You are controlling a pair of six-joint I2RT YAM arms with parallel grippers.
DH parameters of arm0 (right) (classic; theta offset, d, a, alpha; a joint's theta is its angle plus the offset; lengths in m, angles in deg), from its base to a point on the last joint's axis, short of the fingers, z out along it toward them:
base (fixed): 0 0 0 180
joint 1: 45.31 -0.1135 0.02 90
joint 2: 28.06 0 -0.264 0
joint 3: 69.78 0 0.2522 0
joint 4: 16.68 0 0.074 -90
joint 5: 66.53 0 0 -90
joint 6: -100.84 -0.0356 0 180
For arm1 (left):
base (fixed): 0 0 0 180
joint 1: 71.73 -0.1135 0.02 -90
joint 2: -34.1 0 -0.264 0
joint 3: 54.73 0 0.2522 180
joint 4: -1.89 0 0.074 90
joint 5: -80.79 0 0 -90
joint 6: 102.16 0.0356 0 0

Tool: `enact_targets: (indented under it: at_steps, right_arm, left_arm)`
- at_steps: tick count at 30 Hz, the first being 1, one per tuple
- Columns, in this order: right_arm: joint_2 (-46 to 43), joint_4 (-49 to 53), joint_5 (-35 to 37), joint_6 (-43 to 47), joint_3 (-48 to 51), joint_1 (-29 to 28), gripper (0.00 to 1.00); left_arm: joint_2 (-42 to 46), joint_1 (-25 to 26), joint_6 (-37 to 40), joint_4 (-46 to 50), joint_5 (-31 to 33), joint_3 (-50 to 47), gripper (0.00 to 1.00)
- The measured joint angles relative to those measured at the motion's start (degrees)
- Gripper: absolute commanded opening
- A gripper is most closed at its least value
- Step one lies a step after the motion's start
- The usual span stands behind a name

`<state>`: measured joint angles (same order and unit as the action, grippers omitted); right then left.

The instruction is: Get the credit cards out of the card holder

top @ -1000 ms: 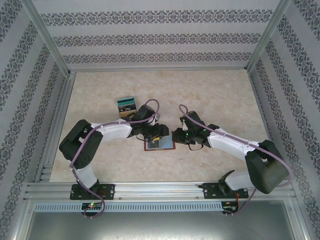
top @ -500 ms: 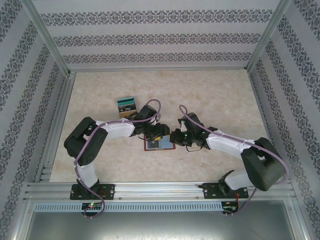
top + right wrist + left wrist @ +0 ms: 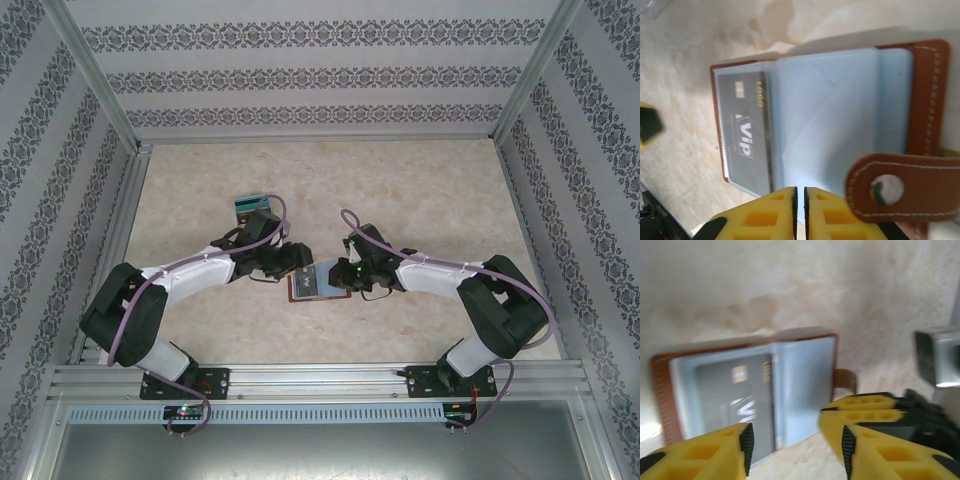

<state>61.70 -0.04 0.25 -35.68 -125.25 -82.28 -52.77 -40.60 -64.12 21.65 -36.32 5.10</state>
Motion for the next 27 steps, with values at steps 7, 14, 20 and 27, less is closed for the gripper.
enact_targets:
  at_steps: [7,14,20,27]
  right_arm:
    - [3.19,0.59,0.00,0.46,-3.28,-0.81,0.16]
    - [5.16,1.31,0.26,1.09,-3.65,-0.81,0.16]
    - [5.25,1.57,0.81,1.49,-3.65,-1.09,0.16]
    - [5.55,1.55,0.87,1.49,-3.65,-1.18,0.16]
  left_arm:
    - [-0.04,-0.50,-0.81,0.39,0.04,-4.37,0.40]
    - [-2.21,-0.50,-0.92,-2.16,-1.53,-4.39,0.40]
    - [-3.58,-0.50,-0.92,-2.45,-2.05,-4.39,0.40]
    - [-4.26,-0.50,-0.96,-4.39,-3.32,-4.39,0.41]
